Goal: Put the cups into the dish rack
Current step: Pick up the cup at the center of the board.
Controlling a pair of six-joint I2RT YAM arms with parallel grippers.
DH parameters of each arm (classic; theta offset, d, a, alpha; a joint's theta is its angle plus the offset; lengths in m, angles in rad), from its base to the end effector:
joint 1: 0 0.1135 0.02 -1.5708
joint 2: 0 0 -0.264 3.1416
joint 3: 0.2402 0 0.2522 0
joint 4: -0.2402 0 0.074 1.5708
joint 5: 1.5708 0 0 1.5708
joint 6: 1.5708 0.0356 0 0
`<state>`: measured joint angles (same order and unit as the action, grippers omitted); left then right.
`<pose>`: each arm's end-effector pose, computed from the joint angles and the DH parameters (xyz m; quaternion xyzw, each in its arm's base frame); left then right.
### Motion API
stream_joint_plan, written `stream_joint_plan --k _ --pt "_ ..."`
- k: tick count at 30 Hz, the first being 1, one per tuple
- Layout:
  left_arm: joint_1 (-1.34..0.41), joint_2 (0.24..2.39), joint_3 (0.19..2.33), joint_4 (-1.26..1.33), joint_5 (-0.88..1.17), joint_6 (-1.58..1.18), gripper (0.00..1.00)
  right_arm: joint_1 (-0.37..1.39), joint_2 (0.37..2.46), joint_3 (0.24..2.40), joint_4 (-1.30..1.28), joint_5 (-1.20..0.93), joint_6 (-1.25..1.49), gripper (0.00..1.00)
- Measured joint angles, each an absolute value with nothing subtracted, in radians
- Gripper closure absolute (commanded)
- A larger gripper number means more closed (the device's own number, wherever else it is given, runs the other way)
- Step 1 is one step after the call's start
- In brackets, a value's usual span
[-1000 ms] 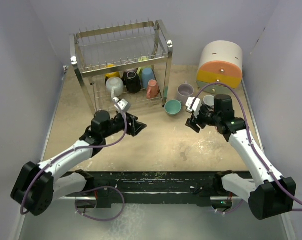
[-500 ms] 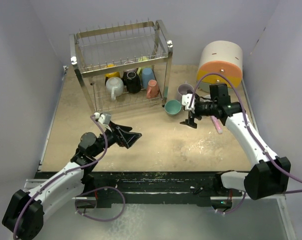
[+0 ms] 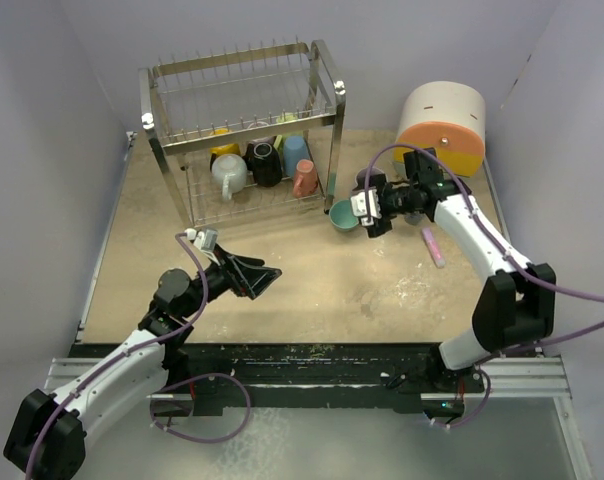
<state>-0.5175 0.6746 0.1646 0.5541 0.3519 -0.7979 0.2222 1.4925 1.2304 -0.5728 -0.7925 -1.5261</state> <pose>0.1366 -0.0919 0.2159 0.0301 0.6917 -0.5306 0.4890 0.3045 0.0948 0.2978 -0.7493 0.4458 0.0849 0.4823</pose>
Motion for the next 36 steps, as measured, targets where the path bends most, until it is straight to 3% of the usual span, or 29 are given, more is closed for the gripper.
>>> stream_joint_plan --k 5,12,36 --pt "-0.517 0.675 0.165 0.549 0.352 -0.802 0.01 0.223 1.598 1.297 -0.532 -0.741 -1.544 0.41" --pt "-0.517 0.678 0.165 0.543 0.345 -0.802 0.00 0.250 1.688 1.305 -0.444 -0.645 -1.542 0.53" --pt "-0.517 0.694 0.165 0.524 0.317 -0.802 0.01 0.361 1.944 1.404 -0.343 -0.422 -1.565 0.54"
